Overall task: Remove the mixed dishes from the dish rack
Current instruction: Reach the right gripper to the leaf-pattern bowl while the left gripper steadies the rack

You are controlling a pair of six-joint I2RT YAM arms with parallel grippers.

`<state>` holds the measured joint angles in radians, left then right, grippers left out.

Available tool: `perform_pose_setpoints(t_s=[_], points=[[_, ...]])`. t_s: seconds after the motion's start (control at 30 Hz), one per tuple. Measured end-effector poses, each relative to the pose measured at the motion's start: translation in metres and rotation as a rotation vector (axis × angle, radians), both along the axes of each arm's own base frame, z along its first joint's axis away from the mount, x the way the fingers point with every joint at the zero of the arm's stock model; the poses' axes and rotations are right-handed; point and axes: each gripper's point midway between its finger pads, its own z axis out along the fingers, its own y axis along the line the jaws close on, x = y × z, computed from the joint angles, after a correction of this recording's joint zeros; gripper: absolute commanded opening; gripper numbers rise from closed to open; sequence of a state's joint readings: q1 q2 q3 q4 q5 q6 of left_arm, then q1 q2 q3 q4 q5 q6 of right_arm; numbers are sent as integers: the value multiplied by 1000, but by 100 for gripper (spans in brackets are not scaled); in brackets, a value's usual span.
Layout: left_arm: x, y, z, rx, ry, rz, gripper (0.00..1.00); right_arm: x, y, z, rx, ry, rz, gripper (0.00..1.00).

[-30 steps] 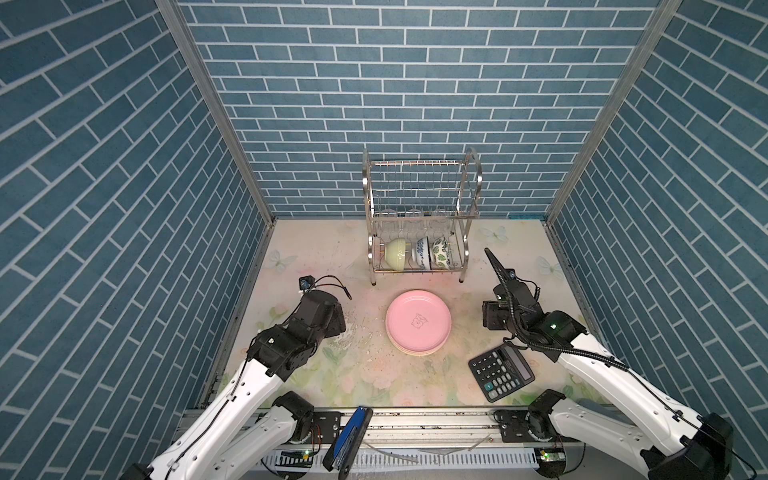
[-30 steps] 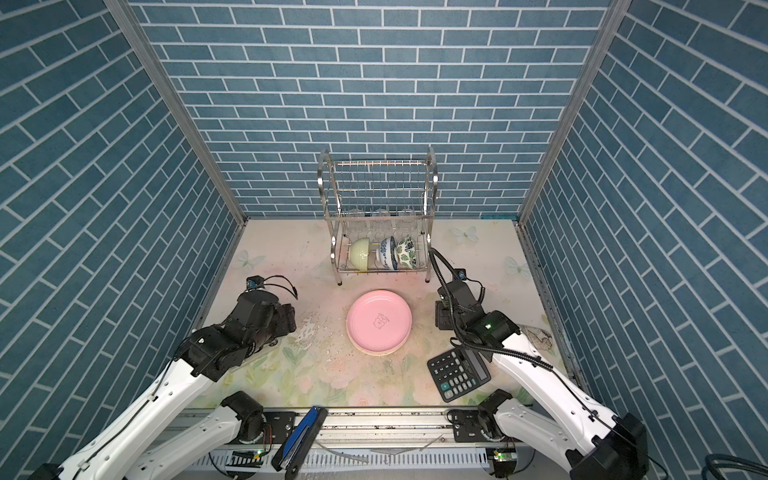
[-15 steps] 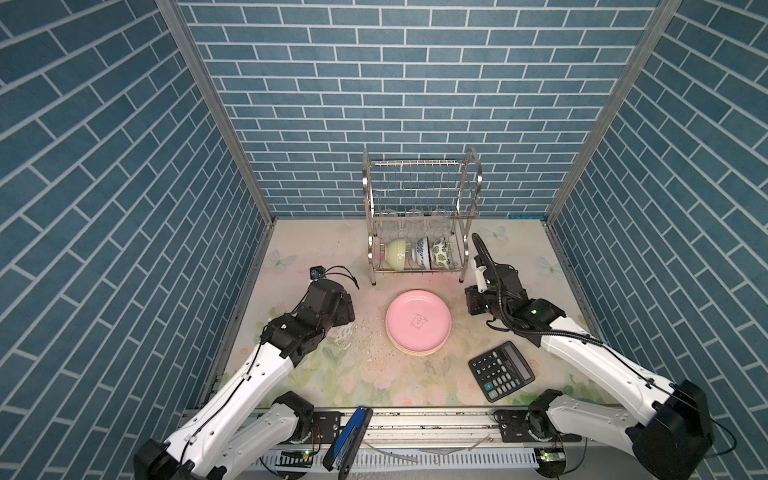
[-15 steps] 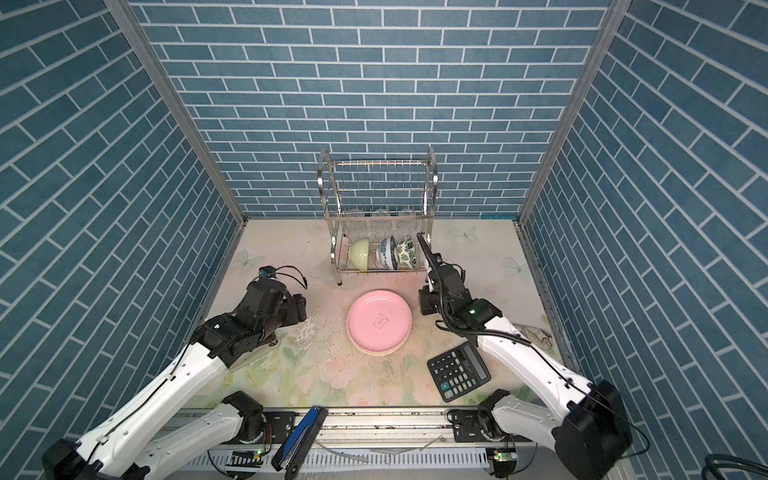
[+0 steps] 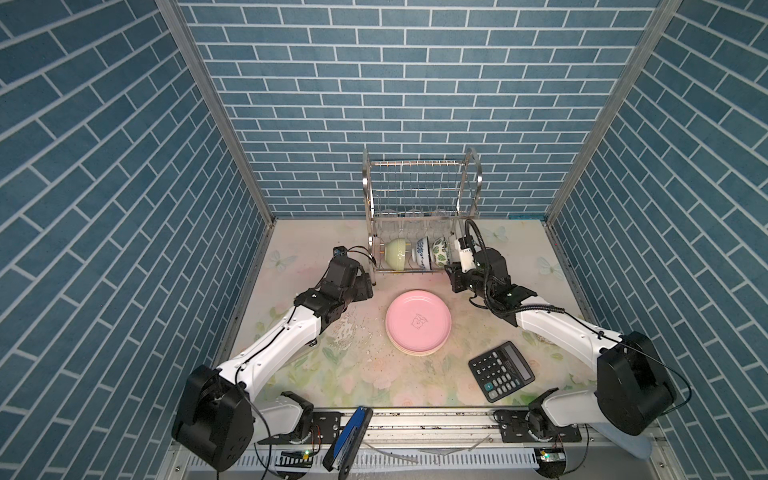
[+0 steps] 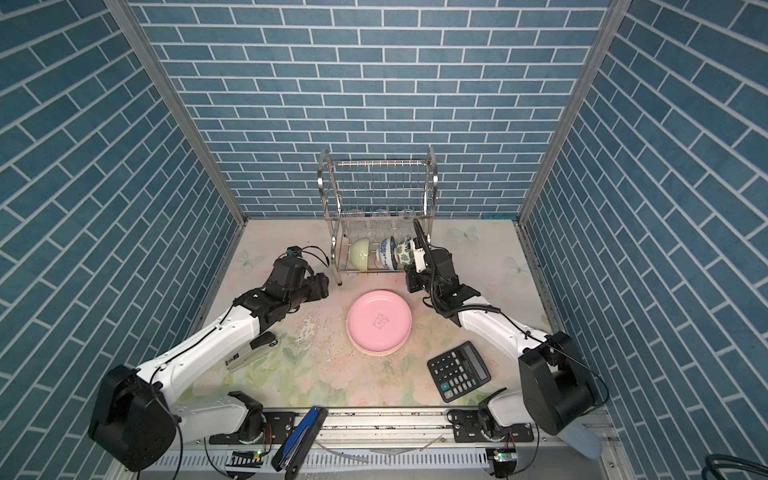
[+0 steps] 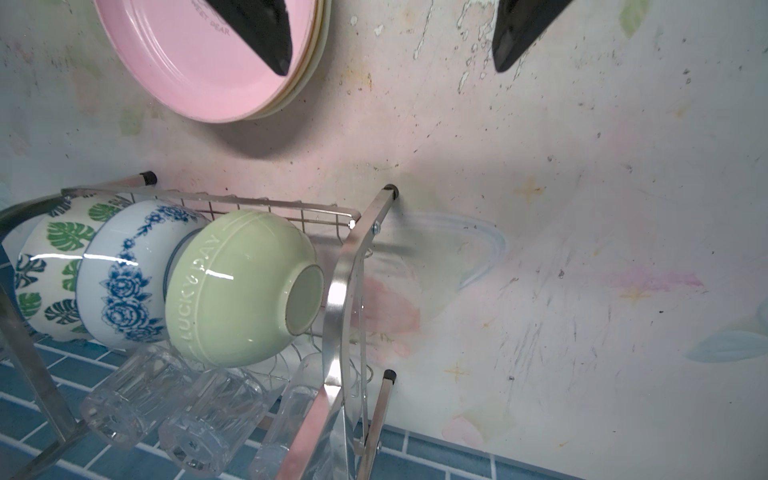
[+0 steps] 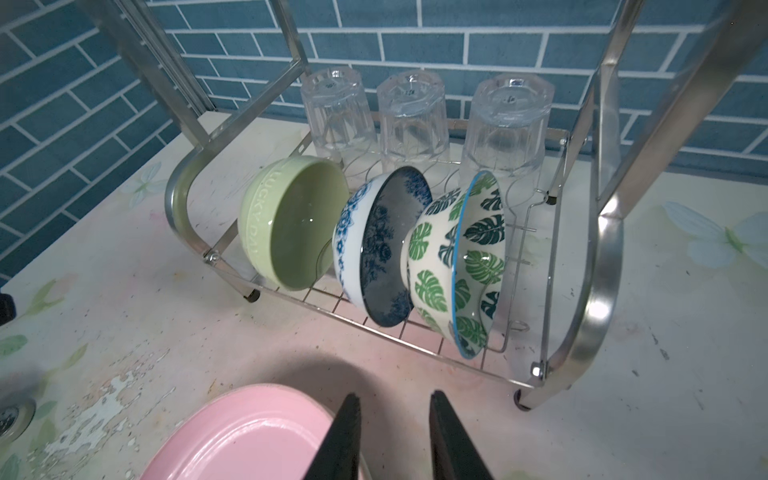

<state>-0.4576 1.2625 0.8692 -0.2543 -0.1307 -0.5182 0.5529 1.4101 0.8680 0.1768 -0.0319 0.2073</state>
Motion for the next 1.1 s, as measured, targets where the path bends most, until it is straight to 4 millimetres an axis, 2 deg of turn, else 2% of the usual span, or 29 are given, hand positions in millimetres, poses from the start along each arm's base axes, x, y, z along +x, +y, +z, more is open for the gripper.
perform_pose_setpoints(t_s=[0.2,0.47,0.63,0.83,1.1], points=[[26,0,-6,-15,-37,11,73,22,-5,-4,45,-22,-1,27],[67,-21,-3,-33,-117,-31,70,42,-7,-10,106,-41,19,27],[91,-30,-10,-26,-125,-48,66,51,-2,-7,129,-49,36,27],[99,-28,-18,-14,-117,-49,66,61,5,-7,148,-54,59,29],[109,-31,-13,-12,-130,-60,61,72,14,-15,162,-33,85,30]])
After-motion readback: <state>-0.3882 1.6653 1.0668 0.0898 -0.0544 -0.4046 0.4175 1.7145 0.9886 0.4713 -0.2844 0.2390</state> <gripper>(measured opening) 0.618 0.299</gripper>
